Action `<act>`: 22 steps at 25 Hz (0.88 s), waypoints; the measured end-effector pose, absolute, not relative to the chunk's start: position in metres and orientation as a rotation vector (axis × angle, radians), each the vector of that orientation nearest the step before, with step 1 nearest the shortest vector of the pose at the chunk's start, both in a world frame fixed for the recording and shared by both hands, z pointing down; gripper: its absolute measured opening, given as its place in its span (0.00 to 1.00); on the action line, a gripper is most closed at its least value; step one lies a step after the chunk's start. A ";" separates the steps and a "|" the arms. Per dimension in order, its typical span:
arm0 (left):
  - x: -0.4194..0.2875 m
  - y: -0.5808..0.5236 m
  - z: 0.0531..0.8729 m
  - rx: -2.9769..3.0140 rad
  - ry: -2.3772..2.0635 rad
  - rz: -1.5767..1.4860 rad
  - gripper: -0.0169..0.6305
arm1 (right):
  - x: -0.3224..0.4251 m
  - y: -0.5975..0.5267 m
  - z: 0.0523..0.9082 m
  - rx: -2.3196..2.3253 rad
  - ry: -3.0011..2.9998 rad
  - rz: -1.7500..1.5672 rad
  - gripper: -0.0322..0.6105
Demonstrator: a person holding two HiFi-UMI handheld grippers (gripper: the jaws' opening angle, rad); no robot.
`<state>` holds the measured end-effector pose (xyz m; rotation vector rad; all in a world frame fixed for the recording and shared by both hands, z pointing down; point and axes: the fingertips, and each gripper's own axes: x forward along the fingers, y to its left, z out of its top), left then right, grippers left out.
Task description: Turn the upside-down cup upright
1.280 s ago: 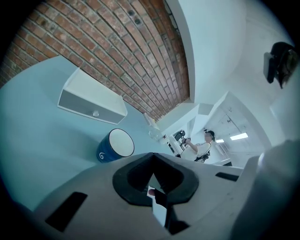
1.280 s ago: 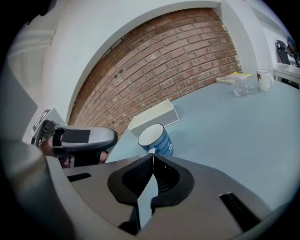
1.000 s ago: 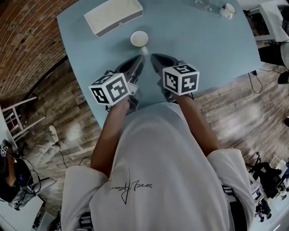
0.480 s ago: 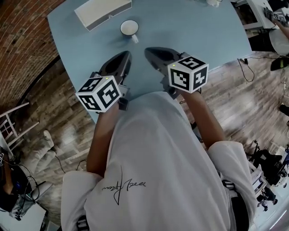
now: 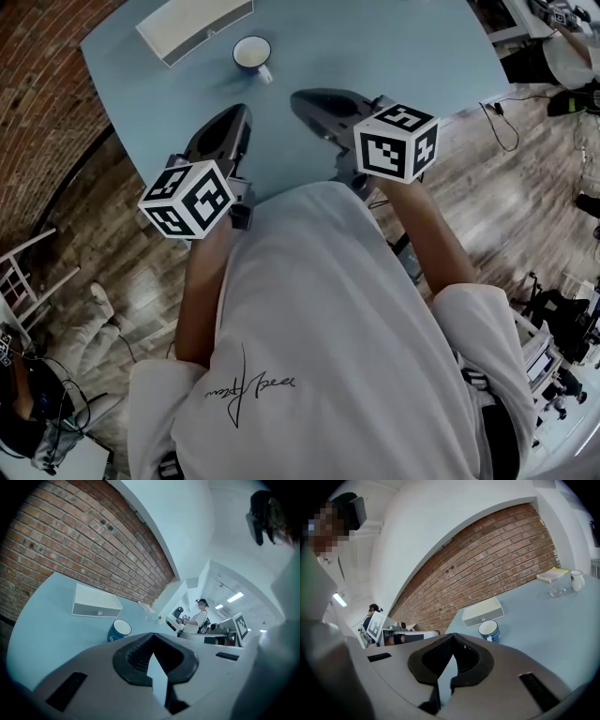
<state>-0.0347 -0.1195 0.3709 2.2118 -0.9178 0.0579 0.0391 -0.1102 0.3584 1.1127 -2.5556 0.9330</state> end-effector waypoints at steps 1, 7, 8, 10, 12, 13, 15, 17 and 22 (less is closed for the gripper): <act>-0.035 -0.119 0.371 2.213 -0.918 0.057 0.04 | 0.038 -0.110 0.358 1.109 -2.556 0.929 0.08; -0.033 -0.112 0.371 2.218 -0.909 0.052 0.04 | 0.030 -0.105 0.360 1.067 -2.553 0.879 0.08; -0.033 -0.112 0.371 2.218 -0.911 0.051 0.04 | 0.029 -0.105 0.359 1.063 -2.556 0.880 0.08; -0.033 -0.110 0.371 2.218 -0.920 0.050 0.04 | 0.029 -0.103 0.357 1.061 -2.562 0.882 0.08; -0.033 -0.108 0.374 2.219 -0.939 0.064 0.04 | 0.030 -0.100 0.355 1.068 -2.566 0.890 0.08; -0.033 -0.106 0.376 2.222 -0.946 0.077 0.04 | 0.030 -0.099 0.354 1.076 -2.569 0.901 0.08; -0.035 -0.102 0.381 2.229 -0.954 0.109 0.04 | 0.029 -0.095 0.352 1.091 -2.580 0.935 0.08; -0.038 -0.096 0.385 2.234 -0.961 0.137 0.04 | 0.024 -0.087 0.352 1.084 -2.591 0.964 0.08; -0.042 -0.083 0.391 2.226 -0.986 0.165 0.04 | 0.015 -0.060 0.361 1.069 -2.561 0.918 0.08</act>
